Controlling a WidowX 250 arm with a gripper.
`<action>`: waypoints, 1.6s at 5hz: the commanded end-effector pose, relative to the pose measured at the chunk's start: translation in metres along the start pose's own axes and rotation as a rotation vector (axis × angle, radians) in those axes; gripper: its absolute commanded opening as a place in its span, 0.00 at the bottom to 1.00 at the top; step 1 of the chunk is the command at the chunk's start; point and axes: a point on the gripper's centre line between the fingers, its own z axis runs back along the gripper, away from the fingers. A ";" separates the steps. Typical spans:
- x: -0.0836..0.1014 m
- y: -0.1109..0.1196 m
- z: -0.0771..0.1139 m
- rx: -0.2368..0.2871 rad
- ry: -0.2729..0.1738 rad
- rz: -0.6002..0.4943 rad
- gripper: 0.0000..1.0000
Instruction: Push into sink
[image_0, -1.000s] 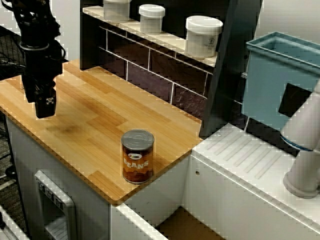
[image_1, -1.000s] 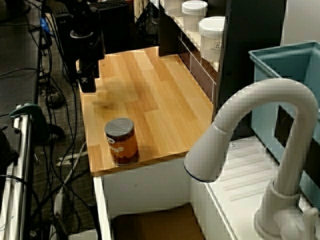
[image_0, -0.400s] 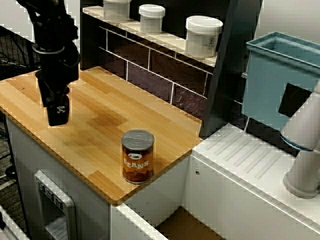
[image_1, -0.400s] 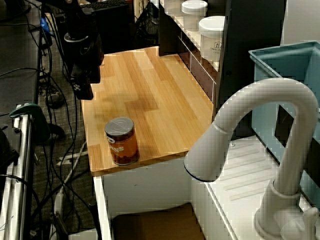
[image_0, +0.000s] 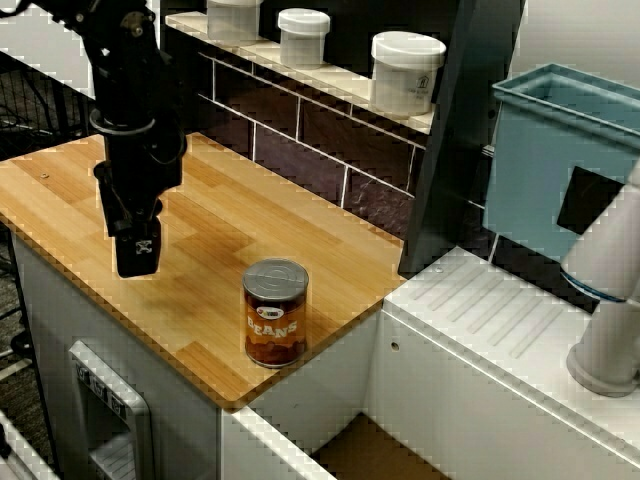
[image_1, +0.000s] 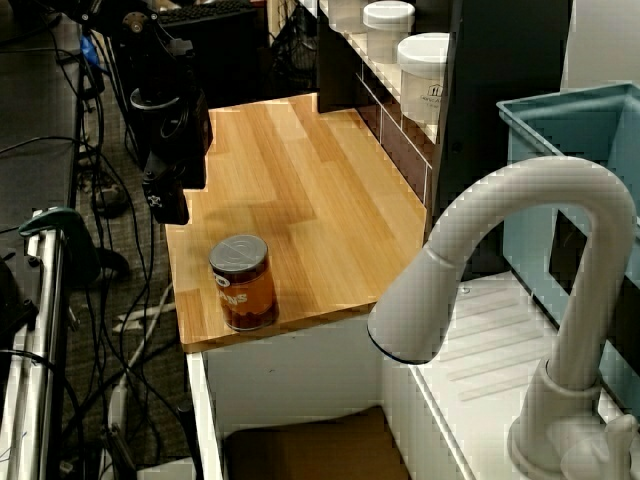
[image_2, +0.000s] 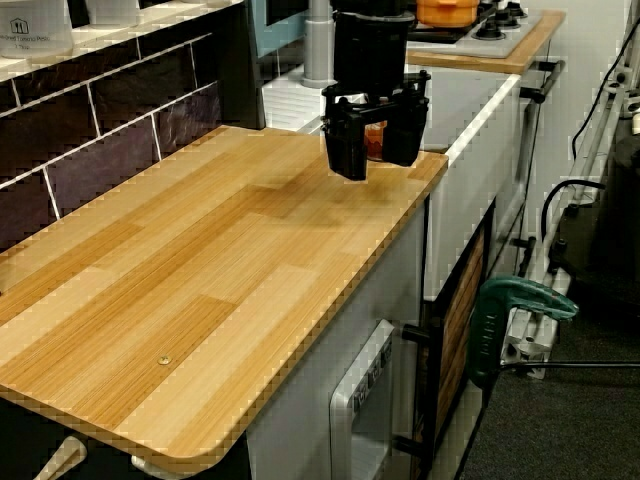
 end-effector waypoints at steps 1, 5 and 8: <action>0.014 -0.016 0.013 -0.015 -0.021 -0.047 1.00; 0.034 -0.054 0.007 0.006 -0.078 -0.165 1.00; 0.055 -0.072 0.002 -0.003 -0.085 -0.217 1.00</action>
